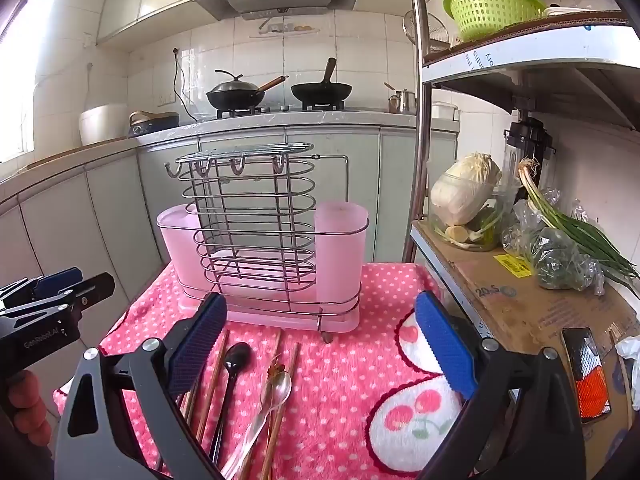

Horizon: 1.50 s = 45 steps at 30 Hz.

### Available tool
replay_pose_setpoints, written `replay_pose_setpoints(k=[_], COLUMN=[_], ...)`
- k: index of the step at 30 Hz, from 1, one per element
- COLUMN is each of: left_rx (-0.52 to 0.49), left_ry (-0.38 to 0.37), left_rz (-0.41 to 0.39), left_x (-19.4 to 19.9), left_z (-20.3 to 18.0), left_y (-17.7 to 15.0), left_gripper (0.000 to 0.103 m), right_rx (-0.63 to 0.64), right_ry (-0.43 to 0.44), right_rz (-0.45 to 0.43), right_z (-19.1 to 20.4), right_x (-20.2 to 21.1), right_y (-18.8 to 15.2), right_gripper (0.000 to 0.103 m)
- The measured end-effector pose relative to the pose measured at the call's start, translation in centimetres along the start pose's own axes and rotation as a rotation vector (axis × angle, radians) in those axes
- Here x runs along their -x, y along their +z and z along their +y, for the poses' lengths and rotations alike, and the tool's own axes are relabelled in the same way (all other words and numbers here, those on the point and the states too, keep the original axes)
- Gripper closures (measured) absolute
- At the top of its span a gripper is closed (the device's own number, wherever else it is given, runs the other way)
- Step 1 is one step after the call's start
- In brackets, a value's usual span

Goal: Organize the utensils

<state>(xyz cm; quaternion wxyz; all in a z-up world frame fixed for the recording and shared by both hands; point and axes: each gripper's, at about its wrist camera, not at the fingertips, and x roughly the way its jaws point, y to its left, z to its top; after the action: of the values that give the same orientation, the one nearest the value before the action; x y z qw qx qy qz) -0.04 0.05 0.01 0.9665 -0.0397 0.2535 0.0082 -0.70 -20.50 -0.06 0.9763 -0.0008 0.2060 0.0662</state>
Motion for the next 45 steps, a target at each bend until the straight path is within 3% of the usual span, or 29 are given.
replay_pose_setpoints(k=[45], left_rx=[-0.009], left_ry=[0.0], left_rz=[-0.004], left_x=[0.8], left_z=[-1.2], left_y=[0.7], left_gripper=[0.042], right_rx=[-0.009], right_ry=[0.002], right_rz=[-0.022], right_z=[-0.3], right_x=[0.9], right_y=[0.9], right_gripper=[0.007])
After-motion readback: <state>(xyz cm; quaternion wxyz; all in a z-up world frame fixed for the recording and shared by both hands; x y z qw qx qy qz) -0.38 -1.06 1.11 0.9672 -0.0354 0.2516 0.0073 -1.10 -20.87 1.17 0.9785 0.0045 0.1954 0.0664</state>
